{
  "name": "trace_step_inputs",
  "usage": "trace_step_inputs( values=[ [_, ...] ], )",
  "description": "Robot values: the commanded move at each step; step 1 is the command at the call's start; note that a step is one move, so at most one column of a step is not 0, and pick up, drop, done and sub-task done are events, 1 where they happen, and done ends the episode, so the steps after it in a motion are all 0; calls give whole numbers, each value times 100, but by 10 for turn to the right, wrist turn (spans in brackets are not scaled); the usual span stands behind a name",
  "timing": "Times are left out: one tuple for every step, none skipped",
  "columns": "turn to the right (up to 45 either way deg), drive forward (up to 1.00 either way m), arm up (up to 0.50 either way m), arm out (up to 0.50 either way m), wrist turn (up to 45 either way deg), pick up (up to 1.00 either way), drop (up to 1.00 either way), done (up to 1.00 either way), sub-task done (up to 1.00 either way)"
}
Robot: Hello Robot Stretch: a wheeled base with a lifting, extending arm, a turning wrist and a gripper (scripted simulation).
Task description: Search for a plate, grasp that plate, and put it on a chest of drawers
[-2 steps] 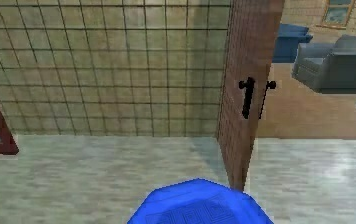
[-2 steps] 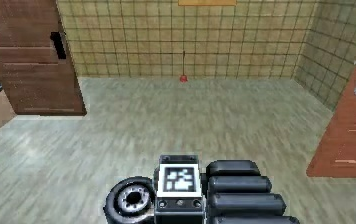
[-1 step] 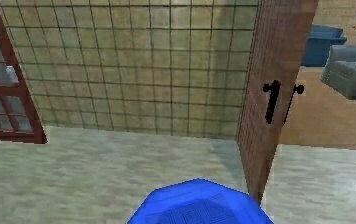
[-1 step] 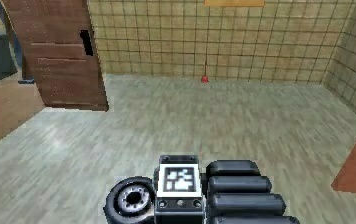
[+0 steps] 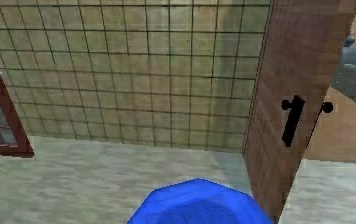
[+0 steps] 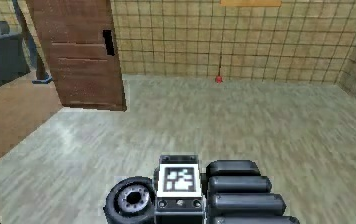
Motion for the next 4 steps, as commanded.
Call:
trace_step_inputs(
  values=[
    [-360,0,0,0,0,0,0,0,0],
    [0,45,0,0,0,0,0,0,0],
    [-360,0,0,0,0,0,0,0,0],
    [-30,0,0,0,0,0,0,0,0]
  ],
)
